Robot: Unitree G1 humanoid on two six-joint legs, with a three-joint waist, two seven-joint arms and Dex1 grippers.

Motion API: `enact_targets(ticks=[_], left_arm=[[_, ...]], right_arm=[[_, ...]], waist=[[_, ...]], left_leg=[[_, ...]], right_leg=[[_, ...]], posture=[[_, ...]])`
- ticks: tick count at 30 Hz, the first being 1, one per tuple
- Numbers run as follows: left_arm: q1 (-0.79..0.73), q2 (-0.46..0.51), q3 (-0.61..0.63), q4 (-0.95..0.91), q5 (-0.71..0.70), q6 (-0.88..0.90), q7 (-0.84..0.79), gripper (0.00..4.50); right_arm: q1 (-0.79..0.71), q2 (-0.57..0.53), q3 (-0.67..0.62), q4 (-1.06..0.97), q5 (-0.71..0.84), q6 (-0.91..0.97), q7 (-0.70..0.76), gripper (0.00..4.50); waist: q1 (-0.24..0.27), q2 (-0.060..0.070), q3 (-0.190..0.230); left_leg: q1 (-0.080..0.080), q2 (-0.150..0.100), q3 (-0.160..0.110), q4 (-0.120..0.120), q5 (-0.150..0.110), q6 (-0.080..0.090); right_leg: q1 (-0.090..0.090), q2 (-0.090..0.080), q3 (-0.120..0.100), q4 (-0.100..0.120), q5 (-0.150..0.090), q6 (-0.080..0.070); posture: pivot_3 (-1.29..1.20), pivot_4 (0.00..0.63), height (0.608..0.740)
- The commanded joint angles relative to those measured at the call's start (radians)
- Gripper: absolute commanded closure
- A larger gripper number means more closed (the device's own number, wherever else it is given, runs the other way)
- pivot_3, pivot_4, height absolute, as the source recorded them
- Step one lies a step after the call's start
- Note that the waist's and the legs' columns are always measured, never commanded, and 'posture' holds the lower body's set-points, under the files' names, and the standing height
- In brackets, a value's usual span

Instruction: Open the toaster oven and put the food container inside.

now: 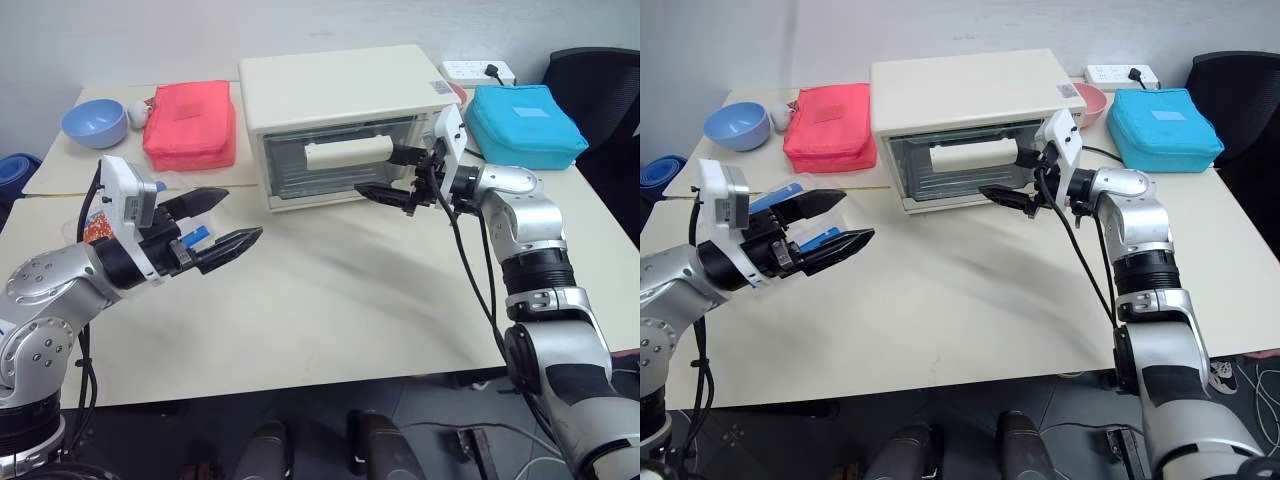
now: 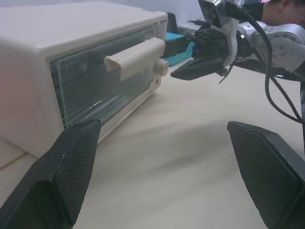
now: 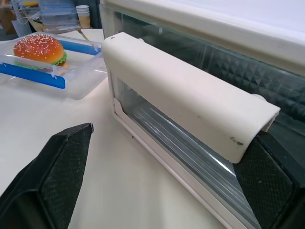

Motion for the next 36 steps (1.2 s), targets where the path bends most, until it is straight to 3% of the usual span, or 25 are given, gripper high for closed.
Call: enact_targets(ticks=[1,6,17,27,36], left_arm=[[-0.046,-0.006,-0.006,0.032,0.028,-0.026,0.011,0.00],[-0.215,-0.028,-0.124,0.200,0.216,-0.109,0.052,1.11],[-0.485,-0.136,-0.313,0.520,0.472,-0.282,-0.026,4.48],[-0.489,-0.160,-0.376,0.543,0.520,-0.297,-0.167,4.48],[-0.422,-0.190,-0.428,0.499,0.568,-0.314,-0.230,4.48]], right_arm=[[0.027,0.000,-0.005,-0.128,0.049,0.022,0.031,0.03],[0.112,0.010,-0.008,-0.244,0.067,0.057,0.000,0.00],[0.236,0.024,-0.012,-0.394,0.094,0.113,-0.071,0.00],[0.335,-0.019,-0.048,-0.512,0.115,0.170,-0.132,0.00],[0.576,-0.202,-0.157,-0.709,0.171,0.277,-0.152,0.00]], waist=[[0.000,0.000,0.000],[0.001,0.000,0.000],[-0.004,0.000,0.000],[0.005,0.000,0.000],[0.023,0.000,0.000]], left_leg=[[0.000,0.000,0.000,0.000,0.000,0.000],[-0.001,0.000,0.002,0.001,0.000,0.000],[-0.003,0.001,0.013,0.001,0.001,-0.001],[-0.003,0.001,0.012,0.003,0.001,0.000],[-0.006,-0.001,0.012,0.009,-0.001,0.004]], right_leg=[[0.000,0.000,0.000,0.000,0.000,0.000],[-0.001,0.001,0.000,0.001,0.000,0.000],[-0.011,0.004,0.002,0.009,0.001,0.002],[-0.011,0.003,0.002,0.010,0.001,0.002],[-0.010,0.001,0.001,0.010,0.001,0.002]], posture=[[0.00,0.150,0.740],[0.00,0.150,0.740],[0.00,0.150,0.740],[0.00,0.150,0.740],[0.00,0.150,0.740]])
